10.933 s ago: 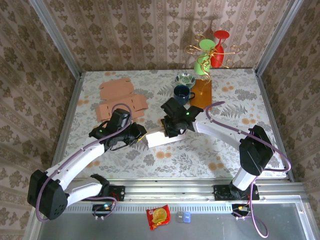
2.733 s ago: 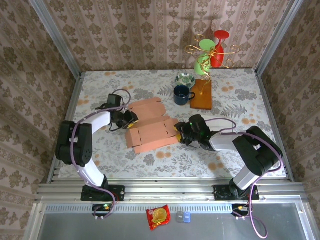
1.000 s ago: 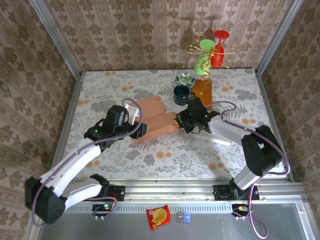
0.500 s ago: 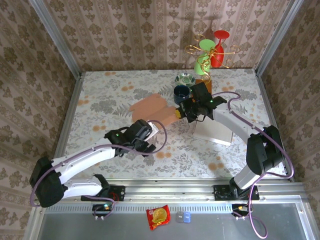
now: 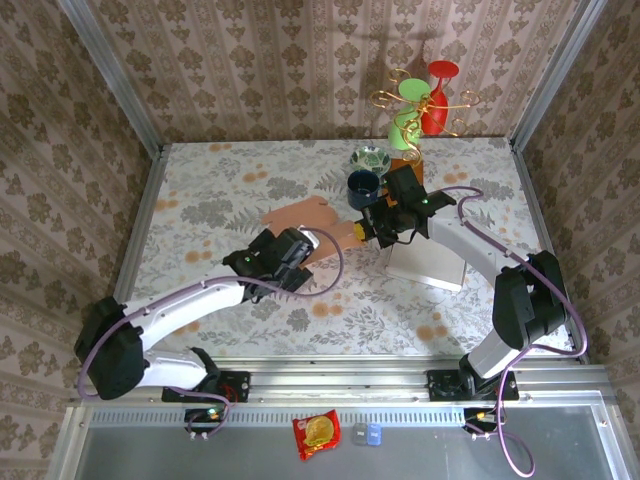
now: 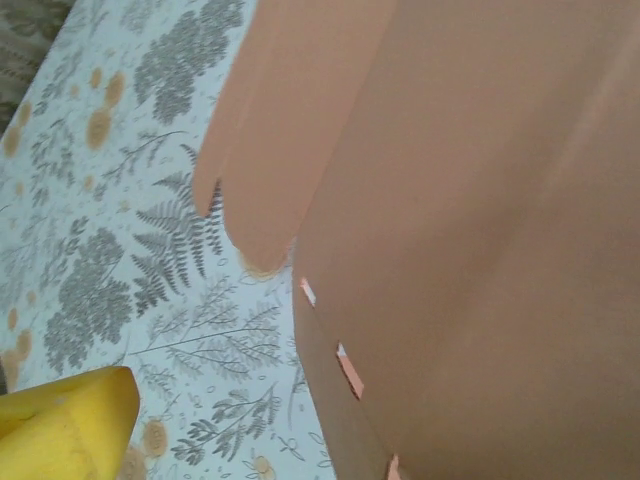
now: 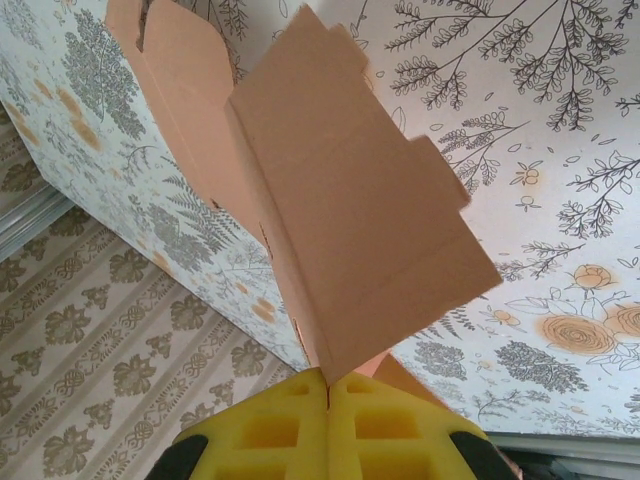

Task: Fold the paper box

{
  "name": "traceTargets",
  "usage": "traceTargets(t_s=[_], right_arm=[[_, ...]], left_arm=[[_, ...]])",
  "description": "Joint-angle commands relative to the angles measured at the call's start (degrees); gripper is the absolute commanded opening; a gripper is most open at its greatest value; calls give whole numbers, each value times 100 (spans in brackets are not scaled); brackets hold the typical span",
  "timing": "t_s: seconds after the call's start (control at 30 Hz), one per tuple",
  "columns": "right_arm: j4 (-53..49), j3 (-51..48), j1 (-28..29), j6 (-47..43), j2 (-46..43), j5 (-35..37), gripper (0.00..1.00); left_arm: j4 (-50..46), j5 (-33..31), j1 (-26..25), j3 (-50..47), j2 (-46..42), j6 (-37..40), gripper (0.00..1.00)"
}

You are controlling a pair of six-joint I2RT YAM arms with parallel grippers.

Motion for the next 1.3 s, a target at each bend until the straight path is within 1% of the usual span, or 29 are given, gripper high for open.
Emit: traceTargets(t_s=[0.0,0.13,0.2,0.27,0.37,0.4,0.5,0.67,0.77,0.9,1.0,1.13,1.2,1.27], right_arm=[[-142,32,-28,133,-73,-155,0],[-97,49,-45,182,-45,-175,0],[-71,53,-54,205,-29,-185,0],[-44,61,-58,230,-3,-199,0],[-26,106,-63,230,20,-213,0],[-25,123,-71,222,18,-205,0],[60,114,-67,182,-110,-88,1],[-35,-62,-69,59,-921,784,27],[-548,-49,-44,-130,-1522,1319,36],[-646,-34,225,-153,-1935,1718,45],[-385,83,647,-38,-1817,1776,48],[-254,494,1170,-8,-1288,1835,49],[-57,651,1302,13,-969,1794,49],[-98,873,1379,-41,-716,1741,49]], left_arm=[[184,-219,50,232,37,-60,87],[421,-240,-214,18,-140,270,62],[433,-332,-312,-26,-164,395,56],[396,-337,-375,-29,-172,487,43],[318,-274,-395,39,-181,577,13],[271,-242,-393,79,-173,586,1],[143,-156,-394,220,-137,587,0],[-117,-19,-385,460,-113,485,0],[-423,110,-372,682,-52,366,0],[-770,318,-349,958,26,248,0],[-876,514,-328,1072,46,231,0],[-1064,655,-303,1288,156,220,0],[-1106,687,-302,1370,194,237,0],[-1112,696,-298,1413,205,235,0]])
